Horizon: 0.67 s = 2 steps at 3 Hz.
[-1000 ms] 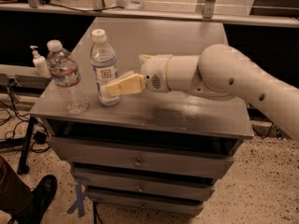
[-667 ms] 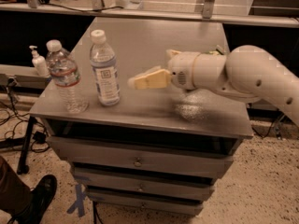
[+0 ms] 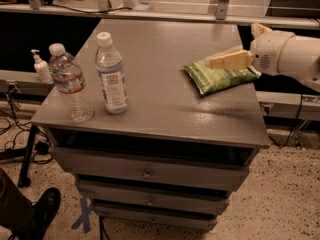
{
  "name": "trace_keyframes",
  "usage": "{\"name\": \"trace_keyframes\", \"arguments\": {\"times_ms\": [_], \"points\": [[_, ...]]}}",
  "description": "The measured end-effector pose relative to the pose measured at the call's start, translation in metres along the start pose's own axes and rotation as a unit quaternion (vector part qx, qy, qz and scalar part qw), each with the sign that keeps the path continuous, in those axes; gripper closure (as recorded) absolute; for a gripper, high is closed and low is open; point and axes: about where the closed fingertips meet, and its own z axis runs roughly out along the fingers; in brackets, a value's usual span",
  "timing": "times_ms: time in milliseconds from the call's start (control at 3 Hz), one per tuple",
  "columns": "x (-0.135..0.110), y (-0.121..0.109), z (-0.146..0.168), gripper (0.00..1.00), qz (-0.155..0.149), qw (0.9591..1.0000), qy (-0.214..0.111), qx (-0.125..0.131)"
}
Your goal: Move blue plastic bottle near water bottle
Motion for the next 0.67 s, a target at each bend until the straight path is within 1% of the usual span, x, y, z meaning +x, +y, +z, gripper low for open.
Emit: {"name": "trace_keyframes", "arguments": {"times_ms": [333,667], "points": [[-0.043,-0.056,-0.038,0.0,-0.047,0.9972,-0.021,0.054],[-0.063,-0.069,-0.048,0.0,-0.054,0.9955,-0.037,0.068]]}}
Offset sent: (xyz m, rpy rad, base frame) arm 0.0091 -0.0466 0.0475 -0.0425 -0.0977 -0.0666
